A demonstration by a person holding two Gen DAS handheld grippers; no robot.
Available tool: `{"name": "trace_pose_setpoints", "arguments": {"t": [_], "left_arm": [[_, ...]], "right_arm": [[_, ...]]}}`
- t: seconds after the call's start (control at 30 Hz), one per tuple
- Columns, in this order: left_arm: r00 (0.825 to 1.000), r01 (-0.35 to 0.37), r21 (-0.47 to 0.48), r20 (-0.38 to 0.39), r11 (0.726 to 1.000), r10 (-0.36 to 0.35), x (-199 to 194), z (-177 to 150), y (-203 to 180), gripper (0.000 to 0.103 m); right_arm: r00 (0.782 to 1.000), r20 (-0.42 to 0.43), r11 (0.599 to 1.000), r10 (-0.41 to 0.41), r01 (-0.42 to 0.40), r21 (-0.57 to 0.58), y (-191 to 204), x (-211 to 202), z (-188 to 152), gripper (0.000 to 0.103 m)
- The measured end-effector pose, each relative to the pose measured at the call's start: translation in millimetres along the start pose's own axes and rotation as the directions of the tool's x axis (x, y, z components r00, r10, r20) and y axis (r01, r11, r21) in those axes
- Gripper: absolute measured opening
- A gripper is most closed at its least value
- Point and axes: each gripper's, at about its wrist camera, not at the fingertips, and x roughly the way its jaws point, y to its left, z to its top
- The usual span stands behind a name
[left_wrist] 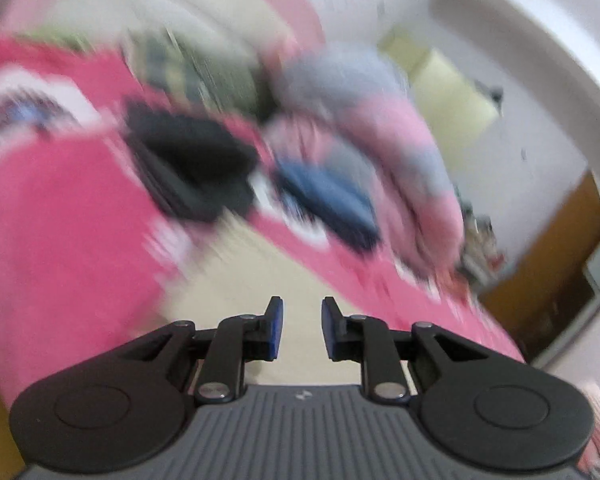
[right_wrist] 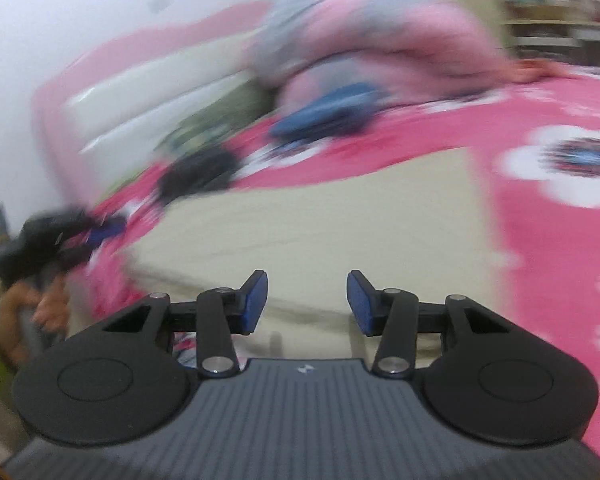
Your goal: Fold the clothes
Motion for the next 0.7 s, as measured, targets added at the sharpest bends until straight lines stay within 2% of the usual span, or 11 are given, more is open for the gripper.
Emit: {"name": "trace_pose_setpoints", "arguments": {"t": [0.1, 0.13, 0.17, 0.2, 0.33, 0.4, 0.47, 0.5, 0.57, 0.7], "left_arm": [[0.994, -0.101, 0.070, -0.044, 0.992, 0.104, 24, -10, -14, 0.019], [0.989, -0.134, 0.094, -0.057, 0.987, 0.139, 32, -14, -19, 0.017], [0.986, -0.151, 0.097, -0.059, 0.984, 0.157, 34, -15, -18, 0.009], [0.983, -0.166, 0.095, -0.059, 0.982, 0.172, 36, -16, -15, 0.003], [0.981, -0.177, 0.060, -0.067, 0.982, 0.181, 37, -15, -7, 0.003], [0.980, -0.186, 0.062, -0.065, 0.981, 0.190, 37, -15, -7, 0.003], [0.977, -0.200, 0.067, -0.062, 0.977, 0.205, 38, -17, -9, 0.003], [0.976, -0.206, 0.070, -0.060, 0.976, 0.210, 38, -17, -11, 0.003], [0.975, -0.212, 0.071, -0.058, 0.975, 0.216, 39, -18, -12, 0.003], [0.977, -0.202, 0.041, -0.057, 0.979, 0.204, 40, -18, -8, 0.003]], "right_arm": [[0.986, 0.082, 0.989, -0.146, 0.143, 0.043, -38, -20, 20, 0.034], [0.980, 0.100, 0.985, -0.170, 0.166, 0.045, -46, -24, 27, 0.023], [0.980, 0.103, 0.985, -0.172, 0.169, 0.040, -51, -26, 31, 0.013], [0.981, 0.102, 0.986, -0.165, 0.164, 0.021, -53, -26, 33, 0.011], [0.995, 0.053, 0.986, -0.086, 0.092, -0.135, -46, -13, 16, 0.008], [0.997, -0.057, 0.981, -0.057, 0.045, -0.189, -47, 7, 0, 0.008], [0.977, -0.196, 0.966, -0.090, 0.037, -0.256, -54, 32, -25, 0.005], [0.981, -0.180, 0.959, -0.076, 0.023, -0.283, -56, 30, -29, 0.005], [0.976, -0.204, 0.958, -0.079, 0.018, -0.286, -55, 25, -12, 0.005], [0.994, -0.095, 0.954, -0.052, 0.022, -0.298, -51, 19, 23, 0.006]]}}
